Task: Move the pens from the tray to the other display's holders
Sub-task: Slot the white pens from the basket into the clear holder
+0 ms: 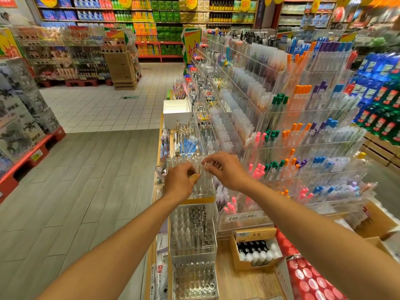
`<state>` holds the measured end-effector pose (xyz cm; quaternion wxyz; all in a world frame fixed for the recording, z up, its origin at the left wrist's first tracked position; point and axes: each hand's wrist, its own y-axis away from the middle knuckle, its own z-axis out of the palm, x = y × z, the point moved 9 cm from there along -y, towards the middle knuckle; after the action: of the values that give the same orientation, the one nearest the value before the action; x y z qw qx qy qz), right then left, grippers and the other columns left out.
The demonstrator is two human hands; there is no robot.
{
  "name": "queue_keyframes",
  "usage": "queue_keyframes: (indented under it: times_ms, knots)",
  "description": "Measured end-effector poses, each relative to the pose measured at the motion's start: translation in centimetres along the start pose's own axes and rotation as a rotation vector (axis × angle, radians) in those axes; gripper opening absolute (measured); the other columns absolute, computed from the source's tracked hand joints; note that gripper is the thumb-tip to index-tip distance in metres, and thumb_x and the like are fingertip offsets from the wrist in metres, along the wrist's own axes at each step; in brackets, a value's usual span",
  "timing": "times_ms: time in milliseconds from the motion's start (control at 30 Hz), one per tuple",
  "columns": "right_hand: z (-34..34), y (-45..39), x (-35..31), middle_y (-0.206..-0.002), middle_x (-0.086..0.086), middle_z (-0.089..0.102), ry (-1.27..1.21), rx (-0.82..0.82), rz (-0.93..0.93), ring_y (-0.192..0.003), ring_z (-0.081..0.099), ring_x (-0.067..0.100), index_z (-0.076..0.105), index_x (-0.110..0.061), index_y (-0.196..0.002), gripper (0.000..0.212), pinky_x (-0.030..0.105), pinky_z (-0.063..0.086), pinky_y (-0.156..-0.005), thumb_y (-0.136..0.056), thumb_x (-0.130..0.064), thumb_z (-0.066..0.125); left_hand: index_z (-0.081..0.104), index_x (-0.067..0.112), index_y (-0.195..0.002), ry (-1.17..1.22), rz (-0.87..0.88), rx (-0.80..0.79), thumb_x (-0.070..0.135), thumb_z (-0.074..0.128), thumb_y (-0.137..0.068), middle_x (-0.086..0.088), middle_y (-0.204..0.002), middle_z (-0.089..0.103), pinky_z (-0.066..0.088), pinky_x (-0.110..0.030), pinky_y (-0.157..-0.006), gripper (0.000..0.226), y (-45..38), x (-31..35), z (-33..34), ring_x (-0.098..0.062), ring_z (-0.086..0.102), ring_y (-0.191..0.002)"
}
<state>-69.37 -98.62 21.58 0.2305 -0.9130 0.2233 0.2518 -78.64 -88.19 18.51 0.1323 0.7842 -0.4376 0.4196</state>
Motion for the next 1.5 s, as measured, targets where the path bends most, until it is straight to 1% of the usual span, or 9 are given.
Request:
queue_keyframes:
  times_ms: [100, 233, 433, 600, 733, 867, 1067, 1333, 1500]
  knots:
    - [0.2, 0.3, 0.2, -0.098, -0.003, 0.060, -0.065, -0.004, 0.032, -0.075, 0.053, 0.001, 0.068, -0.016, -0.110, 0.019, 0.025, 0.043, -0.070, -0.095, -0.026, 0.060, 0.069, 0.016, -0.082, -0.035, -0.007, -0.016, 0.017, 0.070, -0.092, -0.002, -0.079, 0.071, 0.055, -0.038, -0.075, 0.010, 0.0, -0.3, 0.5, -0.023, 0.067, -0.077]
    - [0.8, 0.5, 0.9, -0.104, 0.001, 0.062, -0.168, -0.026, 0.106, -0.074, 0.058, 0.008, 0.065, -0.019, -0.112, 0.018, 0.027, 0.047, -0.070, -0.095, -0.022, 0.059, 0.071, 0.016, -0.085, -0.033, -0.041, -0.023, 0.021, 0.069, -0.093, 0.000, -0.076, 0.069, 0.046, -0.029, -0.067, 0.010, 0.0, -0.7, 0.8, -0.020, 0.066, -0.075]
    - [1.4, 1.0, 1.9, -0.108, -0.005, 0.059, -0.293, -0.036, 0.206, -0.071, 0.063, 0.007, 0.061, -0.024, -0.120, 0.025, 0.014, 0.048, -0.059, -0.095, -0.020, 0.060, 0.071, 0.017, -0.088, -0.023, -0.074, -0.040, 0.024, 0.068, -0.094, 0.003, -0.079, 0.069, 0.042, -0.026, -0.068, 0.009, 0.2, -1.2, 1.0, -0.020, 0.067, -0.080]
    - [1.4, 2.1, 2.7, -0.099, -0.010, 0.057, -0.359, -0.004, 0.282, -0.077, 0.064, 0.009, 0.058, -0.027, -0.118, 0.024, 0.018, 0.050, -0.062, -0.097, -0.015, 0.055, 0.068, 0.014, -0.113, 0.012, -0.176, -0.064, 0.032, 0.067, -0.094, -0.003, -0.099, 0.071, 0.057, -0.041, -0.084, 0.026, 1.7, -2.4, 1.2, -0.023, 0.069, -0.091]
    - [0.9, 3.4, 3.3, -0.108, -0.001, 0.060, -0.430, 0.018, 0.352, -0.085, 0.064, 0.014, 0.055, -0.022, -0.119, 0.021, 0.019, 0.049, -0.065, -0.100, -0.016, 0.050, 0.066, 0.021, -0.103, 0.131, -0.237, -0.075, 0.031, 0.061, -0.098, -0.002, -0.098, 0.069, 0.058, -0.049, -0.086, 0.013, 3.1, -2.9, 1.0, -0.026, 0.068, -0.091]
    - [0.1, 5.7, 3.8, -0.107, 0.001, 0.064, -0.526, 0.031, 0.377, -0.083, 0.064, 0.012, 0.056, -0.018, -0.119, 0.024, 0.021, 0.049, -0.067, -0.103, -0.027, 0.040, 0.066, 0.022, -0.091, 0.267, -0.285, -0.098, 0.032, 0.054, -0.101, -0.001, -0.096, 0.072, 0.057, -0.043, -0.085, 0.019, 4.2, -3.1, 1.0, -0.022, 0.069, -0.089]
    - [-0.3, 11.9, 7.2, -0.112, 0.006, 0.066, -0.701, 0.059, 0.564, -0.094, 0.065, 0.022, 0.060, -0.023, -0.114, 0.042, 0.028, 0.054, -0.074, -0.102, -0.047, 0.028, 0.064, 0.012, -0.105, 0.585, -0.461, -0.193, 0.036, 0.044, -0.106, -0.007, -0.096, 0.073, 0.053, -0.029, -0.063, 0.032, 7.4, -2.8, 3.2, -0.017, 0.064, -0.075]
    - [-1.9, 24.3, 12.6, -0.115, 0.004, 0.067, -0.741, 0.193, 0.801, -0.097, 0.065, 0.024, 0.063, -0.019, -0.117, 0.048, 0.040, 0.053, -0.088, -0.102, -0.049, 0.028, 0.065, 0.011, -0.102, 0.601, -0.487, -0.355, 0.037, 0.040, -0.107, -0.011, -0.100, 0.072, 0.055, -0.031, -0.066, 0.036, 12.1, -0.9, 10.1, -0.023, 0.065, -0.083]
    - [-2.8, 34.6, 15.1, -0.107, 0.001, 0.072, -0.753, 0.241, 0.923, -0.092, 0.069, 0.018, 0.063, -0.024, -0.115, 0.050, 0.028, 0.054, -0.070, -0.099, -0.056, 0.028, 0.064, 0.011, -0.108, 0.549, -0.508, -0.523, 0.037, 0.036, -0.108, -0.010, -0.102, 0.072, 0.057, -0.035, -0.072, 0.039, 16.3, 0.3, 17.0, -0.022, 0.067, -0.086]
